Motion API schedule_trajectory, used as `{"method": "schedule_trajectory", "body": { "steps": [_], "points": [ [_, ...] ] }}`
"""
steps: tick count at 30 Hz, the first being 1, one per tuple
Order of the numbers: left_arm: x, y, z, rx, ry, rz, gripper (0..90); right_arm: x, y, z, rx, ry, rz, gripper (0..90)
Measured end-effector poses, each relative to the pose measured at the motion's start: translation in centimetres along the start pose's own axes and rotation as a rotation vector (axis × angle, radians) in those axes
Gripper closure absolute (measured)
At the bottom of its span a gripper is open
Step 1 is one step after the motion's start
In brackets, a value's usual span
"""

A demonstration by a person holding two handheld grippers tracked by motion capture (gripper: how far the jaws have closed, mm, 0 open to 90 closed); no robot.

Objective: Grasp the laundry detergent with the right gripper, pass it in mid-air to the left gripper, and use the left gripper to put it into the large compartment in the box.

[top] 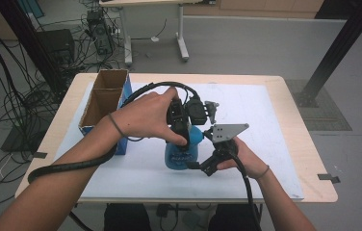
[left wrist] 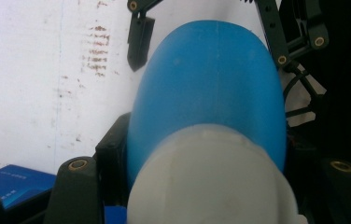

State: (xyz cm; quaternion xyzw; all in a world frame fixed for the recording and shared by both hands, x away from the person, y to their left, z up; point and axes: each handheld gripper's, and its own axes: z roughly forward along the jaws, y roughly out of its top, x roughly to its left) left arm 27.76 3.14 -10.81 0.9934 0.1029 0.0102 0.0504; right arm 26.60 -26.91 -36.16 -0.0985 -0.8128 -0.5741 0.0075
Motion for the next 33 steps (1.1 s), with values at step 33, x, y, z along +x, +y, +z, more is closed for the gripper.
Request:
{"method": "schedule_trajectory", "body": {
  "steps": [33],
  "points": [
    [0.7, -0.5, -0.2, -0.01, -0.012, -0.028, 37.3, 0.8, -3.7, -8.7, 0.032, -0.208, 0.087, 3.3]
  ]
}}
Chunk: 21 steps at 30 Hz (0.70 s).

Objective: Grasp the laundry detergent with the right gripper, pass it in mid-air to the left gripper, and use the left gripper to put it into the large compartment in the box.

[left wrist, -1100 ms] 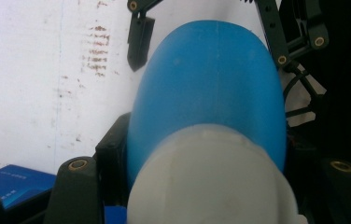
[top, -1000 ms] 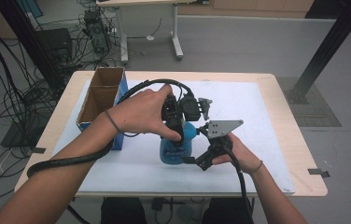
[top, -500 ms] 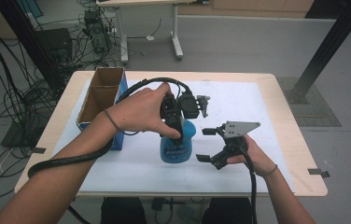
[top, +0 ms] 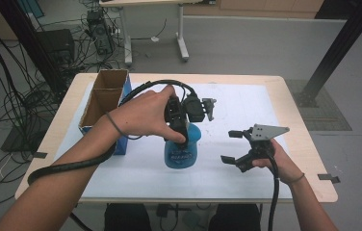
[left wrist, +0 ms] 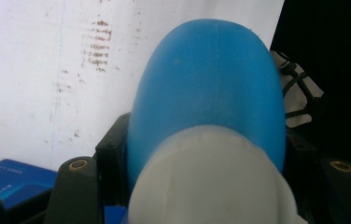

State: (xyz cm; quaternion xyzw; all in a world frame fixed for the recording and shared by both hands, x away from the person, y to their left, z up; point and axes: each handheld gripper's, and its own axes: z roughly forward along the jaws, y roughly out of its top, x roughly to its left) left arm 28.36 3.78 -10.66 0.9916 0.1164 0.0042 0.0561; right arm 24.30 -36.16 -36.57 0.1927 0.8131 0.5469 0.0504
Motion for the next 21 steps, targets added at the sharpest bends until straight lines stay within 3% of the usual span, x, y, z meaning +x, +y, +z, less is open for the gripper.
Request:
{"method": "schedule_trajectory", "body": {
  "steps": [8, 13, 15, 16, 17, 21],
  "points": [
    [0.2, 0.3, 0.0, 0.004, 0.004, -0.004, 37.3, -0.1, -0.6, -1.0, 0.004, -0.039, 0.027, 3.1],
    [0.3, 0.5, 0.0, 0.008, 0.014, -0.039, 37.3, -0.1, -0.7, -1.3, 0.008, -0.055, 0.033, 3.2],
    [0.3, 0.9, 0.1, 0.026, 0.018, -0.065, 37.3, -0.1, -0.7, -1.4, 0.007, -0.062, 0.036, 3.2],
    [0.3, 0.8, 0.1, 0.015, 0.024, -0.079, 37.3, 0.0, -0.7, -1.4, 0.009, -0.067, 0.037, 3.2],
    [0.5, 0.7, 0.3, 0.01, 0.028, -0.122, 37.4, 0.0, -0.7, -1.5, 0.009, -0.069, 0.039, 3.3],
    [0.6, 0.5, 0.5, -0.004, 0.05, -0.189, 37.4, 0.1, -0.6, -1.5, 0.015, -0.073, 0.04, 3.2]
  ]
}}
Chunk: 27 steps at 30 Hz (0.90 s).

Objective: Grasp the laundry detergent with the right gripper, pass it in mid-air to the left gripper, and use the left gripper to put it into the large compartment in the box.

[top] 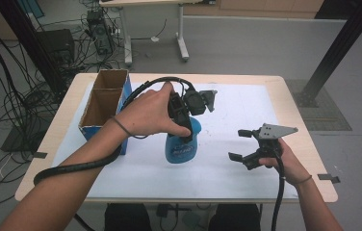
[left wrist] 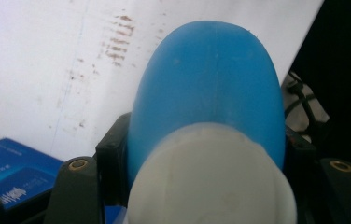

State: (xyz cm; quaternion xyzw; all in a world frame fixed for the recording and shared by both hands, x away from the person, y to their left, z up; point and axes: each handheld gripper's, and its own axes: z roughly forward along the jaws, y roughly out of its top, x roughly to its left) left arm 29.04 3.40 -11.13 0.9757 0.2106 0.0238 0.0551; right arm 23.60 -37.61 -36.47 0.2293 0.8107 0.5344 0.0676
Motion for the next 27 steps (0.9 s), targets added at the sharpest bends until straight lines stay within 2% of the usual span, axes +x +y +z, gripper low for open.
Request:
{"method": "schedule_trajectory", "body": {
  "steps": [1, 5, 11, 13, 16, 17, 21, 25, 26, 27],
  "points": [
    [0.1, 0.1, 0.1, 0.007, 0.005, -0.019, 37.4, 0.1, 0.1, 0.0, 0.002, -0.005, -0.003, 3.2],
    [0.3, 0.1, 0.1, 0.007, 0.011, -0.05, 37.4, 0.1, 0.3, -0.2, 0.003, -0.011, -0.003, 3.2],
    [0.9, 0.2, -0.2, 0.002, -0.003, -0.144, 37.4, 0.3, 0.4, -0.4, 0.005, -0.026, 0.007, 3.1],
    [1.1, 0.2, -0.3, -0.005, 0.002, -0.212, 37.4, 0.3, 0.4, -0.5, 0.009, -0.032, 0.002, 2.6],
    [0.9, 0.7, -0.4, 0.002, 0.021, -0.268, 37.5, 0.4, 0.4, -0.6, 0.011, -0.045, 0.004, 2.5],
    [0.9, 0.9, -0.4, 0.007, 0.026, -0.275, 37.4, 0.5, 0.3, -0.7, 0.012, -0.054, 0.007, 2.5],
    [1.3, 1.3, -0.3, 0.004, 0.016, -0.367, 37.5, 0.5, 0.1, -0.8, 0.013, -0.071, 0.019, 2.3],
    [2.0, 1.6, -0.3, 0.002, 0.008, -0.481, 37.4, 0.7, 0.2, -1.0, 0.022, -0.091, 0.024, 2.2],
    [2.1, 1.7, -0.4, 0.002, 0.01, -0.496, 37.5, 0.7, 0.3, -1.1, 0.025, -0.1, 0.025, 2.2],
    [2.3, 1.7, -0.4, -0.001, 0.009, -0.534, 37.5, 0.8, 0.3, -1.2, 0.024, -0.103, 0.024, 2.2]
  ]
}}
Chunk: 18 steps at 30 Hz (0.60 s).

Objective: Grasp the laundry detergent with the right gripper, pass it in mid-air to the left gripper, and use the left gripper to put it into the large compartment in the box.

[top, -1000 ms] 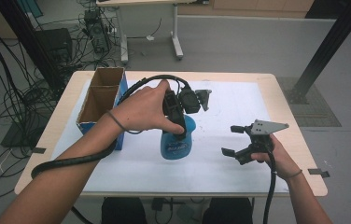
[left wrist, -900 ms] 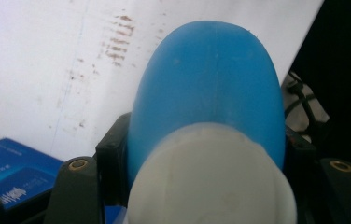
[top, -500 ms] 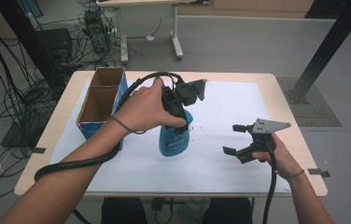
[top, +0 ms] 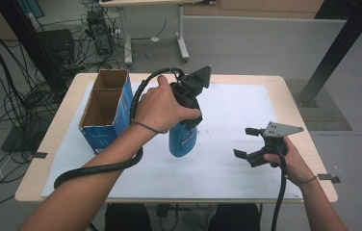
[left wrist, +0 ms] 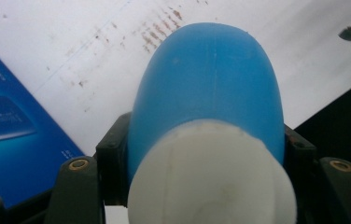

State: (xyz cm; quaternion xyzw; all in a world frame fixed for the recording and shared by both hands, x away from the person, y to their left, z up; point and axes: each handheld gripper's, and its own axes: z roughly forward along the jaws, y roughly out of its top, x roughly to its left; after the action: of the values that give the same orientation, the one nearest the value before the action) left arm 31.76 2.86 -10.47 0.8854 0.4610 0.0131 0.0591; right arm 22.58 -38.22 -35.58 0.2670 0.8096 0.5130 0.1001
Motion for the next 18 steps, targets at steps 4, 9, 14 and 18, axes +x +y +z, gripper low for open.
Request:
{"method": "schedule_trajectory", "body": {
  "steps": [4, 9, 14, 18],
  "points": [
    [0.2, 0.8, 0.0, 0.024, 0.01, -0.068, 37.5, 0.1, 0.2, -0.6, -0.008, -0.022, 0.004, 2.2],
    [-0.2, 1.8, 0.0, 0.044, 0.039, -0.141, 37.5, 0.3, 0.4, -0.8, -0.007, -0.035, 0.003, 2.2],
    [-1.7, 2.9, -0.3, 0.051, 0.084, -0.183, 37.5, 0.5, 0.6, -0.4, -0.003, -0.046, 0.005, 2.2],
    [-0.8, 2.9, -0.4, 0.04, 0.033, -0.223, 37.5, 0.8, 0.7, -0.3, -0.006, -0.058, 0.007, 2.2]
  ]
}}
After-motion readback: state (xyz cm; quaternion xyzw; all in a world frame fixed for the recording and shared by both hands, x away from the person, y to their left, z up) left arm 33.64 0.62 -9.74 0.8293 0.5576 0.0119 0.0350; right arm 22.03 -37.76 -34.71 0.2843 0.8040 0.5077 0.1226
